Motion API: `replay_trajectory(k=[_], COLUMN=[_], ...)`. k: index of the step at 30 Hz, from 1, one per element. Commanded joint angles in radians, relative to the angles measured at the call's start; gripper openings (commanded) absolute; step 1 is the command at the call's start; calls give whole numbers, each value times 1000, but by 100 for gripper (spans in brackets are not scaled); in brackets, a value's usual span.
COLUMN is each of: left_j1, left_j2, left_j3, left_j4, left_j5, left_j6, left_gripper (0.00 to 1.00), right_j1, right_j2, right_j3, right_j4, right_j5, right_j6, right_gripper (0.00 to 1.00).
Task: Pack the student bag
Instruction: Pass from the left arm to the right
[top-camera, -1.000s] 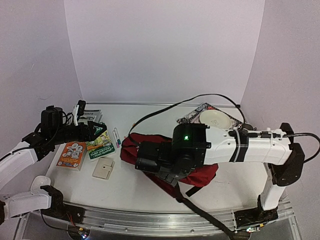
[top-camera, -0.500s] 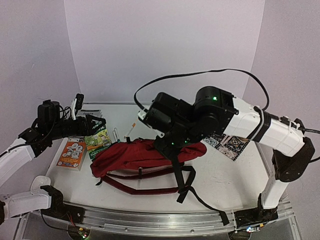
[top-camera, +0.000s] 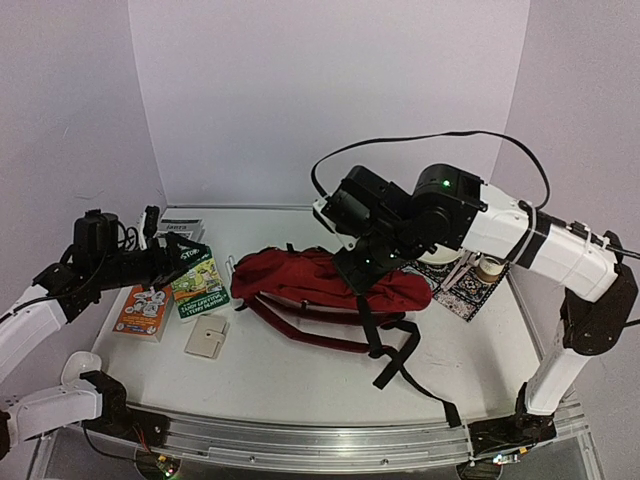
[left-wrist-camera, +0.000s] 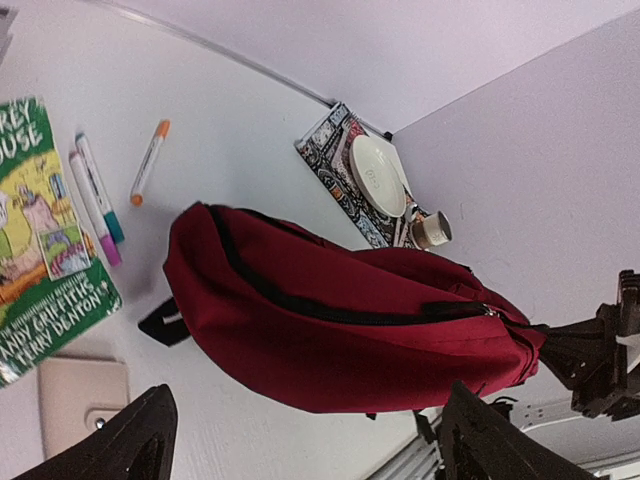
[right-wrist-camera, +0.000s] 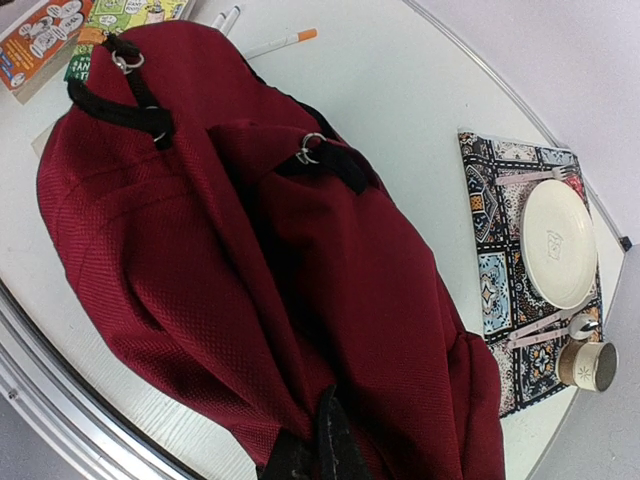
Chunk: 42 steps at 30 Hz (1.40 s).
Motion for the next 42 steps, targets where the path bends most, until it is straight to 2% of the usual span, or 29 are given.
replay_trajectory(k=[1,6,11,15,24,28,33,37,42], left_j1=[-2,-3,-23,-66,-212,-231,-232,-232,-232], left_j2=[-5,1,46,70,194,201,172,203,266], left_j3=[-94,-192,-221,-241,-267,-250,-195,-163,-89], left_j4=[79,254,315,315,462,480,498,561,609], left_j5=[99,131,155,136,76,25,-65,-76,-68], left_j6=[-176,-300,-339,-357,-425,-443,-459,-470,-449], left_gripper=[93,88,79,78,79,78,68,57,36], right_j1=[7,7,7,7,7,7,7,7,7], right_j2=[-39,-34,-33,-34,-28,-28,-40,-52,-66], right_j3=[-9,-26,-29,-32,-34,-43,-83,-113,-161], right_j4=[98,133,147,156,187,198,219,244,278], right_j5=[3,-16,-24,-23,-36,-62,-87,-119,-156], right_j6=[-3,-5,-7,-11,-22,-23,-15,-9,5], right_gripper=[0,0,0,0,0,0,0,0,0])
